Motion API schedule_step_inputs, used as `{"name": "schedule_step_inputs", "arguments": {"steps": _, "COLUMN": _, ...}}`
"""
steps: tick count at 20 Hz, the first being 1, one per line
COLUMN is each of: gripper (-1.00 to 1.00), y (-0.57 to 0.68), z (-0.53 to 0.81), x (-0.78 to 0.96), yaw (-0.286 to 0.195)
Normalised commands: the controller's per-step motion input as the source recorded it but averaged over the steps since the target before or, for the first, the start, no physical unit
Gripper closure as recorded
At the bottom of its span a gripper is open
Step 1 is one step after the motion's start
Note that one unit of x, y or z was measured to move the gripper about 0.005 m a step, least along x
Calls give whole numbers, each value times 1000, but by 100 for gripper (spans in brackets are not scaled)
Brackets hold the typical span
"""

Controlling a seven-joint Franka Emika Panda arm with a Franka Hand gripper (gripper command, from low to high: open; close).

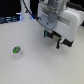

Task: Open the kcup holder, insert the kcup into the holder, and close the kcup holder

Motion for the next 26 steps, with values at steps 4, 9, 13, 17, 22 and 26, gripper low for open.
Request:
{"name": "schedule_step_inputs", "arguments": {"steps": 4, "gripper": -100, "y": -551, "z": 130, "x": -29, "yaw": -251}}
{"name": "schedule_step_inputs", "arguments": {"steps": 9, "gripper": -100, "y": -564, "z": 56, "x": -37, "yaw": -253}}
{"name": "schedule_step_inputs", "arguments": {"steps": 13, "gripper": -100, "y": -622, "z": 17, "x": -43, "yaw": -239}}
{"name": "schedule_step_inputs", "arguments": {"steps": 17, "gripper": -100, "y": -586, "z": 6, "x": -136, "yaw": -247}}
{"name": "schedule_step_inputs", "arguments": {"steps": 22, "gripper": -100, "y": -546, "z": -7, "x": -297, "yaw": -244}}
{"name": "schedule_step_inputs", "arguments": {"steps": 26, "gripper": -100, "y": -539, "z": -31, "x": -329, "yaw": -243}}
